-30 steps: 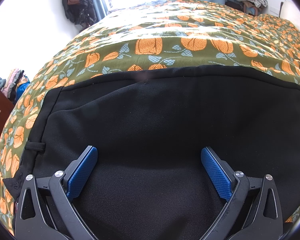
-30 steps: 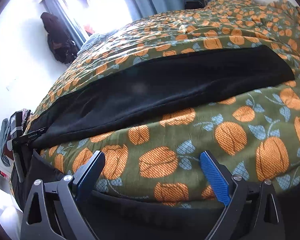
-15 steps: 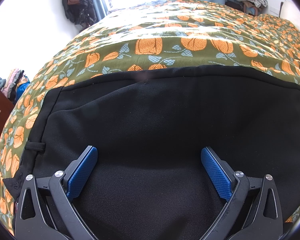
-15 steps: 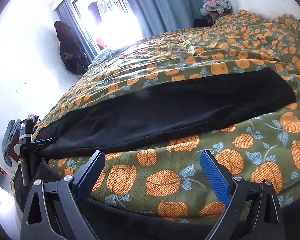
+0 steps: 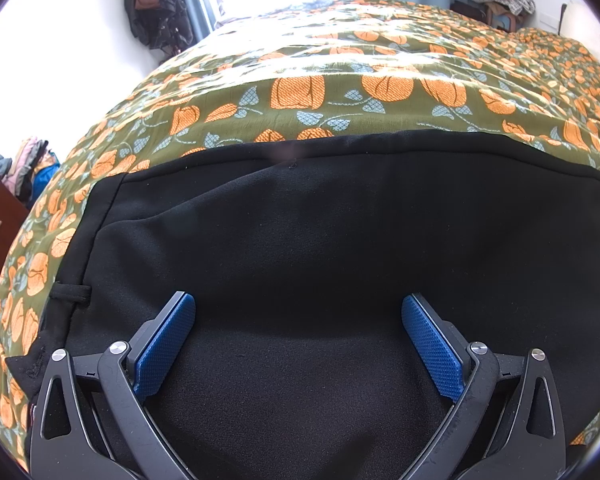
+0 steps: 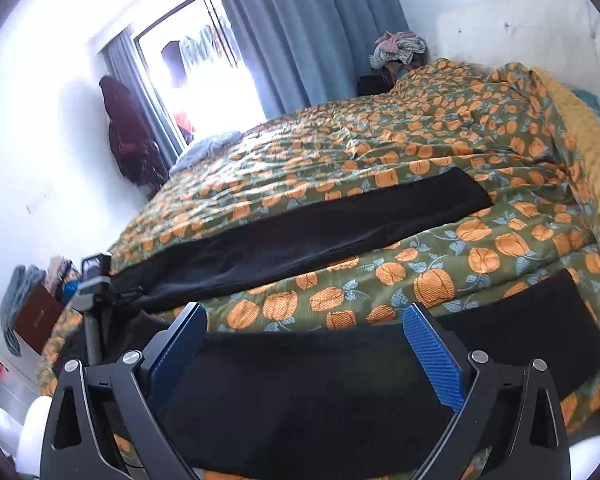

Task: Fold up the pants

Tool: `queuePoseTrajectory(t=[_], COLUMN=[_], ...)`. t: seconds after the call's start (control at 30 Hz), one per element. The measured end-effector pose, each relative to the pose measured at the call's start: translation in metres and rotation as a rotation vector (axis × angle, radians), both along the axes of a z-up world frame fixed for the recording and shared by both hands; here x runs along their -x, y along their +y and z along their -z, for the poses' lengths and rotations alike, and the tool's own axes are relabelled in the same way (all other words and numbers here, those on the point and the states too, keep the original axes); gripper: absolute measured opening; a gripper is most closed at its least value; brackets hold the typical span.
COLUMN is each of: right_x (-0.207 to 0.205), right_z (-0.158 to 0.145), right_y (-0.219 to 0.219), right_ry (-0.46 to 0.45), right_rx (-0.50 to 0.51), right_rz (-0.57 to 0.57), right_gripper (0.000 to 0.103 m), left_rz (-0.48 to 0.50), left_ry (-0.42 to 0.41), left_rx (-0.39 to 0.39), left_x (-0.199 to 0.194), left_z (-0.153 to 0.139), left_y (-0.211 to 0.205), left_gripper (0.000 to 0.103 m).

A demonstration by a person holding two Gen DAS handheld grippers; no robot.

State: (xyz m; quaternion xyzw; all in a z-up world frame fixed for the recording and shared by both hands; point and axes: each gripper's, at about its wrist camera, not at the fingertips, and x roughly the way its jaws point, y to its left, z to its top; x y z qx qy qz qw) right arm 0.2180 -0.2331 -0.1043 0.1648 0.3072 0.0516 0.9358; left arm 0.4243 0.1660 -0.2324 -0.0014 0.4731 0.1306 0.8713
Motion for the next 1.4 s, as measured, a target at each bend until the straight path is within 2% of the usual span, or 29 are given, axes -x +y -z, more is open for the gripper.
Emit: queuePoseTrajectory(t=[0.13,0.23,0.33,0.43,0.57,0.67,0.8,0.93,1.0,1.07,1.17,1.2,1.27,1.3,1.33,1.4], right_x=[0.009,0.006,-0.003,-0.008,-0.028,-0.068,-0.147,-0.243,-0.298,-0.336,-0.378,-0.387,-0.397,-0.399,-0.396,-0.380], right_z=[-0.028,-0.038,-0.024,-0.009,0.000,0.007,0.029,0.045,0.059,0.072,0.086,0.091,0.104,0.110,0.110,0.095], right_y=[-0.006,-0.005,-0.012,-0.029,-0.054,-0.073,-0.112,-0.169,-0.199,-0.218,-0.232,-0.234,-0.236,-0.236,-0.233,-0.225], right_ry=[-0.025,-0.020,0.041,0.103,0.149,0.197,0.295,0.347,0.415,0.478,0.510,0.522,0.570,0.592,0.591,0.506], right_rx=[0.024,0.048,0.043,-0.005,-0.017,-0.010,-0.015,0.045,0.094,0.113,0.147,0.147,0.132,0.127,0.186,0.204], right_rz=[0.008,-0.019,-0.036,-0.019,-0.020,-0.069,-0.081,0.000,0.049,0.070,0.074,0.068,0.056,0.040,0.049,0.013], right_gripper=[0.098,0.099,0.099,0.099,0.099,0.099,0.099,0.099,0.099,0.097,0.083,0.075,0.044,0.021,0.013,0.008], left_rz=[0.001,0.005,0.006,0.007,0.007,0.007,0.008,0.008,0.008,0.009,0.010,0.009,0.011,0.010,0.010,0.012], left_ry=[-0.001,-0.003,-0.004,-0.004,-0.006,-0.007,-0.007,-0.013,-0.013,-0.013,-0.005,-0.007,-0.020,-0.020,-0.019,-0.016], left_rx=[0.001,0.004,0.005,0.006,0.006,0.006,0.007,0.004,0.014,0.016,0.011,0.014,0.023,0.030,0.032,0.035], left_x=[0.000,0.000,0.000,0.000,0.001,0.000,0.000,0.000,0.000,0.000,-0.003,-0.003,-0.001,0.000,-0.001,-0.001], left_z=[0.000,0.000,0.000,0.000,0.000,0.000,0.000,0.000,0.001,0.001,0.001,0.002,0.002,0.002,0.002,0.002], left_y=[0.000,0.000,0.000,0.000,0.001,0.000,0.000,0.000,0.001,0.001,0.000,0.000,0.001,0.002,0.002,0.002], left_gripper=[0.103,0.103,0.103,0.103,0.103,0.103,0.103,0.103,0.103,0.103,0.103,0.103,0.103,0.103,0.103,0.103])
